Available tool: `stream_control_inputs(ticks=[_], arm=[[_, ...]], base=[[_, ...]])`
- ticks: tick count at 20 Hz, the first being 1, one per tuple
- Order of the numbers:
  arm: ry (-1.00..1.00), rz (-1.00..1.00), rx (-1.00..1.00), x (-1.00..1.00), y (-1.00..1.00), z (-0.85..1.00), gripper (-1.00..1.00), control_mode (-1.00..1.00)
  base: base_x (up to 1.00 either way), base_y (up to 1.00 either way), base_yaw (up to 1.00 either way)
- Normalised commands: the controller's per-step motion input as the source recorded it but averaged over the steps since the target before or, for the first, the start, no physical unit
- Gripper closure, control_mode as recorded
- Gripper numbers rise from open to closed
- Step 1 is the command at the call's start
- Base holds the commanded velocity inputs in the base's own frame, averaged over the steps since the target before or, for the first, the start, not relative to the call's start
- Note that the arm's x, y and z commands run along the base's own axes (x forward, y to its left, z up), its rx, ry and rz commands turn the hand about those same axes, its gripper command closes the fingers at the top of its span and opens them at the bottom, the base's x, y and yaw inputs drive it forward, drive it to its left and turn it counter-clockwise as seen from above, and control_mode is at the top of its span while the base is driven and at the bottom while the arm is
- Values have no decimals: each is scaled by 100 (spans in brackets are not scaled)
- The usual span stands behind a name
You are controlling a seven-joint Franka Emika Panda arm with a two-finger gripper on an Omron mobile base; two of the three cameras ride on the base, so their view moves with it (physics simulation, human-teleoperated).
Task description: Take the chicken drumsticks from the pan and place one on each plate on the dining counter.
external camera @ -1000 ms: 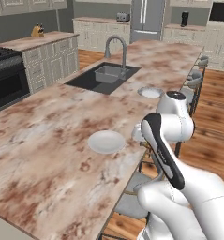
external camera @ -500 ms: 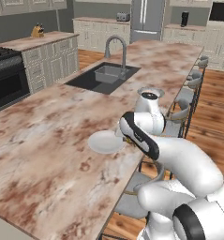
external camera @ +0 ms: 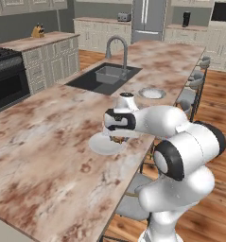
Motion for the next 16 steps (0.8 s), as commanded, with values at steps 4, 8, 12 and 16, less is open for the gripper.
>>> stream_control_inputs(ticks=[4,8,12,16], arm=[[25,-12,0,72,31,-41,100,-100],[19,-13,0,64,18,-46,100,-100],[11,-13,-2,58,22,-44,100,-100],[3,-14,-5,25,10,-44,100,-100]], base=[[0,0,0],[0,0,0],[0,0,0],[0,0,0]])
